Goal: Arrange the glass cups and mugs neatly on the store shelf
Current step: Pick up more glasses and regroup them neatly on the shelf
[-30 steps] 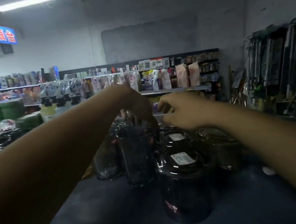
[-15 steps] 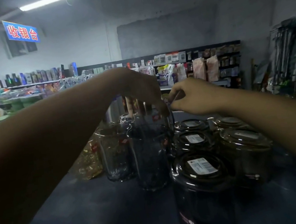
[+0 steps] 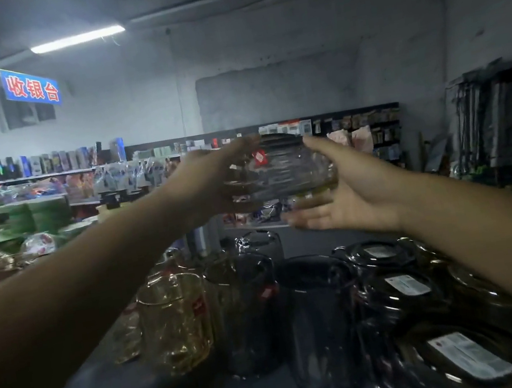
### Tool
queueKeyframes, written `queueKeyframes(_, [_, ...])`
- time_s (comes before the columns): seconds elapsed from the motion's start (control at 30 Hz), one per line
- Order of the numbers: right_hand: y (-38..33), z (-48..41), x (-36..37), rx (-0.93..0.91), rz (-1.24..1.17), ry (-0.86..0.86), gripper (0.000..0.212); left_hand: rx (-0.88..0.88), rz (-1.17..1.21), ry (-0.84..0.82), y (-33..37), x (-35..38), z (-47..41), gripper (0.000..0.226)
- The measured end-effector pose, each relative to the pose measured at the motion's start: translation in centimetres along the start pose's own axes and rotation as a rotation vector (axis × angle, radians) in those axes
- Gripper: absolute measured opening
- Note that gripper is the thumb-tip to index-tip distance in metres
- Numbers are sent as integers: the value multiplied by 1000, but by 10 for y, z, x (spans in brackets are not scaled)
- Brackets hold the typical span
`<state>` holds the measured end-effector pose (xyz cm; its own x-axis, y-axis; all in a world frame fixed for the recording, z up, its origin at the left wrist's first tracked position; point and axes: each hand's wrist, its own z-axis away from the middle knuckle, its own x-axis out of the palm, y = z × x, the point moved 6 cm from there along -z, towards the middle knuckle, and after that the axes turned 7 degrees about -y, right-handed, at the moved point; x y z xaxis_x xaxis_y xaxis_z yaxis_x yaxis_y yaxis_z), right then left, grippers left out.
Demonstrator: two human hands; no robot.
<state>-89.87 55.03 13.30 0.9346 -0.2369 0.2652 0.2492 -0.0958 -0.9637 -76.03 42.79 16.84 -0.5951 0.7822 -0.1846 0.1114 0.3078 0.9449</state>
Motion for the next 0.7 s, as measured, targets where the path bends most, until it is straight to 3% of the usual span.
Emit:
queueKeyframes(0.07, [-8, -4, 6, -79, -25, -12, 34, 45, -18, -10, -8, 0, 1, 47])
queueKeyframes(0.17, [-22, -7, 1, -187, 155, 34, 26, 129, -179, -73, -9, -3, 3, 46])
queueKeyframes(0.3, [-41, 1, -14, -258, 532, 159, 38, 244, -752, -125, -9, -3, 6, 45])
queueKeyframes(0.43, [-43, 5, -19, -180, 835, 230, 57, 218, -1007, -219, -28, 3, 1, 51])
queueKeyframes(0.53, [-34, 1, -20, -86, 921, 270, 65, 229, -1111, -280, -38, 6, -6, 37])
queueKeyframes(0.7, [-19, -6, -18, 9, 987, 275, 42, 284, -1196, -284, -42, 11, -14, 30])
